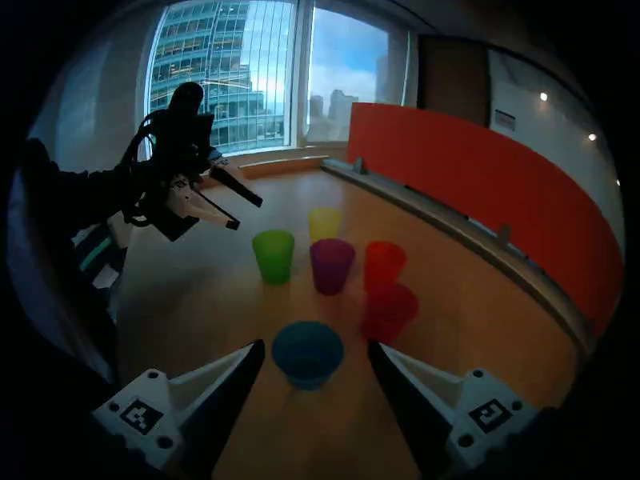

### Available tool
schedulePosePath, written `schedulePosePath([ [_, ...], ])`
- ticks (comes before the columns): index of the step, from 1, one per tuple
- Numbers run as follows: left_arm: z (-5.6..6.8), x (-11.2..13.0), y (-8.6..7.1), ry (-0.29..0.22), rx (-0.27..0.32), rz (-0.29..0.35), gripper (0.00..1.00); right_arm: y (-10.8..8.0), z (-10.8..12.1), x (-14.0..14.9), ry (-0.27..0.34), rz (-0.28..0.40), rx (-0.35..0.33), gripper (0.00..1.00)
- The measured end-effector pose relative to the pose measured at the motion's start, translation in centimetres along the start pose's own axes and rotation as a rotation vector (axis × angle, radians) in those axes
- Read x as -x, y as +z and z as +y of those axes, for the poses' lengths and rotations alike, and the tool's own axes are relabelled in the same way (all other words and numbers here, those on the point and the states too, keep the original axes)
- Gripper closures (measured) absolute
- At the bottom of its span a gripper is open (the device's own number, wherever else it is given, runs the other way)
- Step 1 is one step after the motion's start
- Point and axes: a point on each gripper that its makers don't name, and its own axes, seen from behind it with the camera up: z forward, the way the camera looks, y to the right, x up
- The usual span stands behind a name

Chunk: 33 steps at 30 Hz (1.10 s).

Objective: Pour water

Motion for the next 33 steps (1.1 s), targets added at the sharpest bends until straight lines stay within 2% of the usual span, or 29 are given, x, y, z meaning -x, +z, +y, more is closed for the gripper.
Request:
schedulePosePath([
  [11, 0.7, 2.8, 1.3, 0.015, 0.024, -0.061, 0.01, 1.9, -0.3, 2.0, 0.000, -0.033, -0.015, 0.00],
  [18, 0.5, 4.2, 2.4, 0.021, 0.022, -0.095, 0.01, 2.9, -0.6, 3.1, 0.000, -0.054, -0.023, 0.00],
  [33, 0.5, 4.6, 5.0, 0.020, 0.036, -0.103, 0.01, 4.6, -0.6, 4.7, 0.010, -0.086, -0.028, 0.00],
])
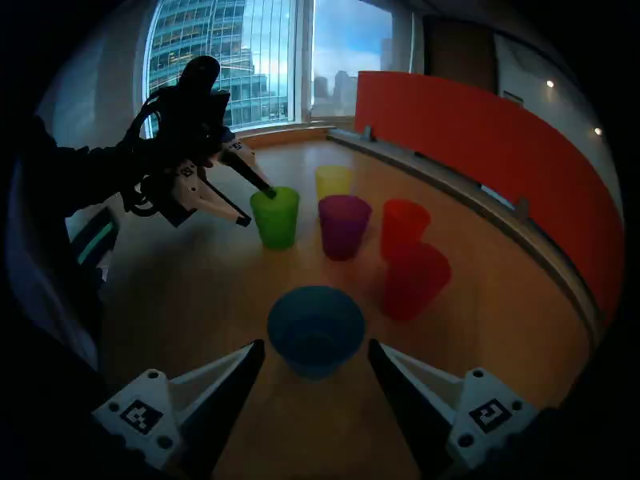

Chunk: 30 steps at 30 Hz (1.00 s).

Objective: Pour water

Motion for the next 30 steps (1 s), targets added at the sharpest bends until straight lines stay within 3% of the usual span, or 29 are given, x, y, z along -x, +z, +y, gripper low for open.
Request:
schedulePosePath([
  [30, -0.4, -1.4, 2.6, 0.002, 0.010, 0.006, 0.01, 3.1, -0.1, 0.0, -0.013, 0.007, -0.007, 0.00],
])
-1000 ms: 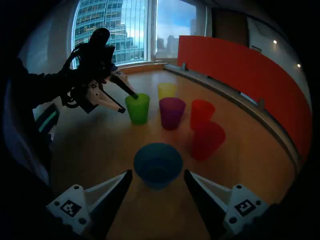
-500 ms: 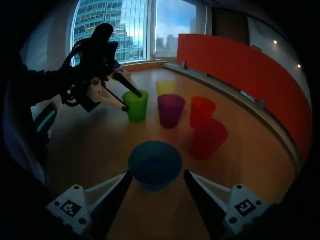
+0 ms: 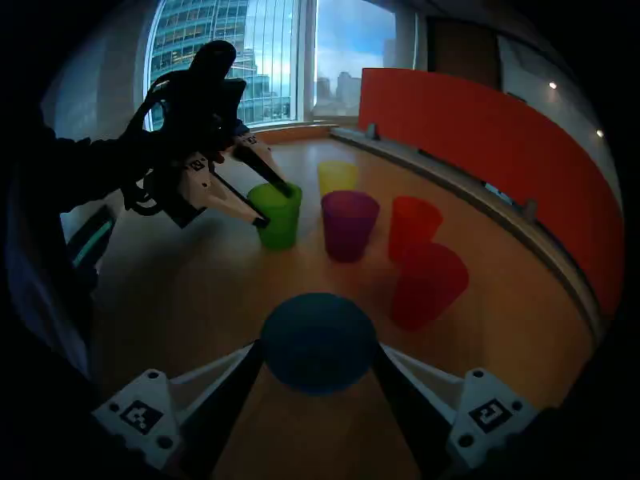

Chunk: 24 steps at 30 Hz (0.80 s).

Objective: Pour water

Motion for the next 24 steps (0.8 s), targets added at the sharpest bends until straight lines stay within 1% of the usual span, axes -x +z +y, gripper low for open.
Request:
schedulePosePath([
  [1, 0.01, 0.05, 0.01, 0.000, 0.000, -0.001, 0.01, 0.08, -0.04, -0.03, -0.001, 0.001, 0.000, 0.00],
  [7, 0.06, 0.18, 0.05, 0.008, -0.001, -0.004, 0.10, 0.34, -0.09, -0.19, -0.001, 0.006, 0.000, 0.00],
  [16, 0.19, 0.13, 0.09, 0.009, 0.007, -0.006, 0.11, 0.42, -0.10, -0.35, 0.001, 0.013, 0.002, 0.00],
  [20, 0.19, 0.18, 0.04, 0.008, 0.006, -0.006, 0.11, 0.46, -0.03, -0.37, 0.000, 0.016, 0.005, 0.06],
  [24, 0.17, 0.24, -0.07, 0.009, 0.004, -0.005, 0.11, 0.43, -0.14, -0.46, 0.009, 0.021, 0.001, 0.07],
])
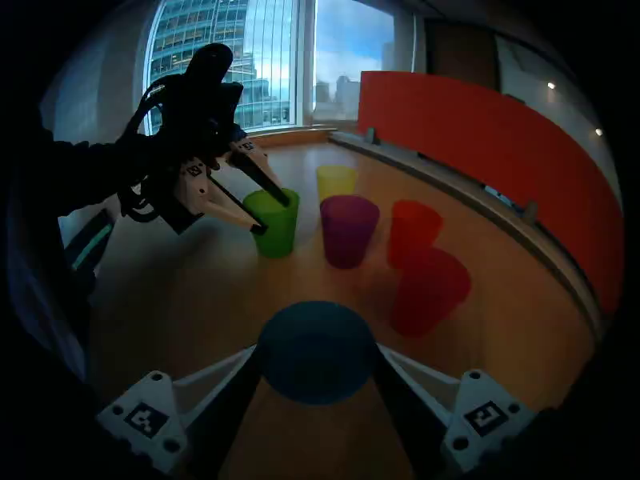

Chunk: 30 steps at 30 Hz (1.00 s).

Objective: Pour water

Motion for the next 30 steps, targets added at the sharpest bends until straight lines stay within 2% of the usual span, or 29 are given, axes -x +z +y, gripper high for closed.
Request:
schedulePosePath([
  [6, 0.1, -0.4, -0.5, 0.000, 0.000, 0.009, 0.11, -0.4, -0.4, -0.5, 0.005, 0.017, -0.003, 0.07],
  [12, 0.4, -1.7, -1.5, 0.003, -0.003, 0.041, 0.11, -1.4, -0.3, -1.9, 0.004, 0.048, 0.022, 0.07],
  [20, 1.0, -4.5, -3.7, 0.014, -0.020, 0.116, 0.11, -3.3, 0.1, -4.9, 0.015, 0.118, 0.058, 0.07],
  [30, 1.0, -8.1, -6.4, 0.010, -0.053, 0.223, 0.11, -5.9, 0.6, -9.0, 0.010, 0.230, 0.104, 0.08],
])
